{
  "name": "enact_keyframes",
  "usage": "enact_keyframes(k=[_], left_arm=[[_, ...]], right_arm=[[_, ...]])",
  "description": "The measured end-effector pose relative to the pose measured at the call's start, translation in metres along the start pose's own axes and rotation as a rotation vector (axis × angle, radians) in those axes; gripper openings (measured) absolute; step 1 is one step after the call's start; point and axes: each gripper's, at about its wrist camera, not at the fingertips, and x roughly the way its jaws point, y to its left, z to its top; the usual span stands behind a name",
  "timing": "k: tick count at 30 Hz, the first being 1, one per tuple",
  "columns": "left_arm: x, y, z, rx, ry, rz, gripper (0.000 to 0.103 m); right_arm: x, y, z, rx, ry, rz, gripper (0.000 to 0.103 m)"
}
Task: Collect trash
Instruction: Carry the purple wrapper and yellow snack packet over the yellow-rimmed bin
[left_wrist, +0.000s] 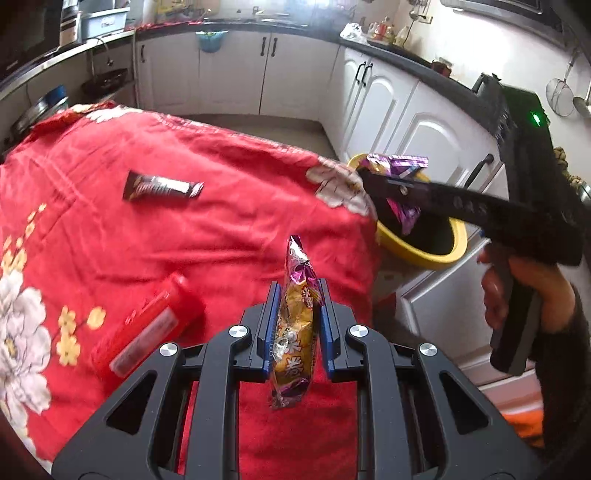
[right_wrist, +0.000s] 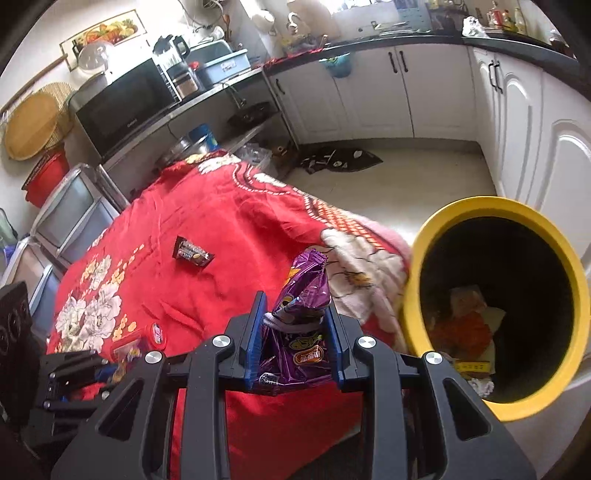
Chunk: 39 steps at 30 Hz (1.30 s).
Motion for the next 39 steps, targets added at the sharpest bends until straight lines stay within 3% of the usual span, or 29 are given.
enact_keyframes(k=[39], left_arm=[[0.034,-0.091,0.095,0.025,-0.13,-0.171,0.014]], right_arm=[[-0.103,-0.085,0.012,0.08,-0.206,-0.218,0.029]])
